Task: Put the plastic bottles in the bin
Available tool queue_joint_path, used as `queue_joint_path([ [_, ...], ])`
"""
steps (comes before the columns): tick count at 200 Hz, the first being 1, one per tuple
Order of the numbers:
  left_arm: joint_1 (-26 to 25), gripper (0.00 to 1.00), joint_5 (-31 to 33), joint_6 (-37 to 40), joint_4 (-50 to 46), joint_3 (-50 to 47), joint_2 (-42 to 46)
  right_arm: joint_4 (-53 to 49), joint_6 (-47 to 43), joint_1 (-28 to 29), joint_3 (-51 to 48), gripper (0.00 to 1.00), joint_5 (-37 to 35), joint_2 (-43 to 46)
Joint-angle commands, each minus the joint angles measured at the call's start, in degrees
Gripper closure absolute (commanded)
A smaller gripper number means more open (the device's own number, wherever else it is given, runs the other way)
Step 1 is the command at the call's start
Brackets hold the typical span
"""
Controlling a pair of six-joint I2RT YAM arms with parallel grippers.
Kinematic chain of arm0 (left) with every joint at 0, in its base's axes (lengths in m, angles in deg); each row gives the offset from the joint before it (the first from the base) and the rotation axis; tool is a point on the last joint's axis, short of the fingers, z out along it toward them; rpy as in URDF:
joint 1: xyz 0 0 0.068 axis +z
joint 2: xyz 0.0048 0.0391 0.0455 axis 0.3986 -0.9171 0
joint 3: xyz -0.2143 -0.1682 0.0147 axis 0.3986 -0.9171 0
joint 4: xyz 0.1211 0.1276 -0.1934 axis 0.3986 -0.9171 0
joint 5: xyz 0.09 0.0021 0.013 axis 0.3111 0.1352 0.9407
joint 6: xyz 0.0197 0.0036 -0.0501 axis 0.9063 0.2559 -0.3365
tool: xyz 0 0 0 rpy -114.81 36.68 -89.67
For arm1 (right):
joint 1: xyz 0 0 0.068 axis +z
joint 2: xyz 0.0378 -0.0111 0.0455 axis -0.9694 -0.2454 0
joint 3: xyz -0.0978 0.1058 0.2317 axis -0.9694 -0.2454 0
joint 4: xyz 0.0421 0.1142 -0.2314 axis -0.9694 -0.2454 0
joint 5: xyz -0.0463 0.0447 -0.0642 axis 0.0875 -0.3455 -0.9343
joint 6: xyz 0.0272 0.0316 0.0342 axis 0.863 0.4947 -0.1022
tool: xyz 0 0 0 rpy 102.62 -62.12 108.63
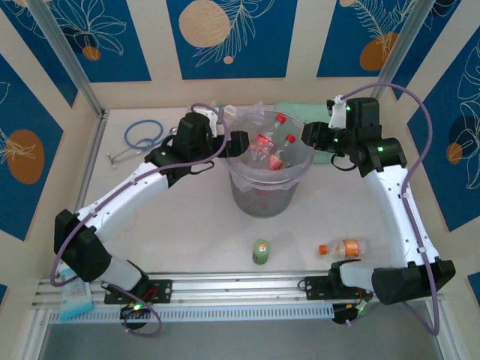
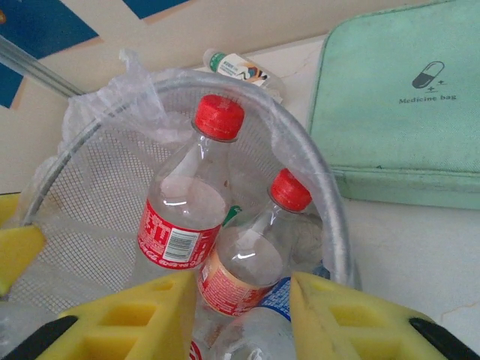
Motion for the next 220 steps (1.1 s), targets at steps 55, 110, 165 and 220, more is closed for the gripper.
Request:
queue_joint_path([
  [55,17.12,0.00,-2.15,-0.06,0.59,-3.10,8.92,0.05,0.92,-3.20,-3.04,0.55,4.97,3.98],
  [110,23.23,0.00,-1.12,-4.62,6.31,2.00,-8.79,-1.50,0.38,-7.03,-7.48,0.53,6.69,11.45],
  [165,23.52,0.00,-0.20,-10.00,6.25,16.84,-30.56,-2.23,3.39,-10.05,-13.02,0.46,12.79,18.49],
  [220,22.12,0.00,-0.36,-9.40,-2.41,31.49,-47.07,-2.25,3.38,-10.14,-16.29,0.18,14.13,19.53],
])
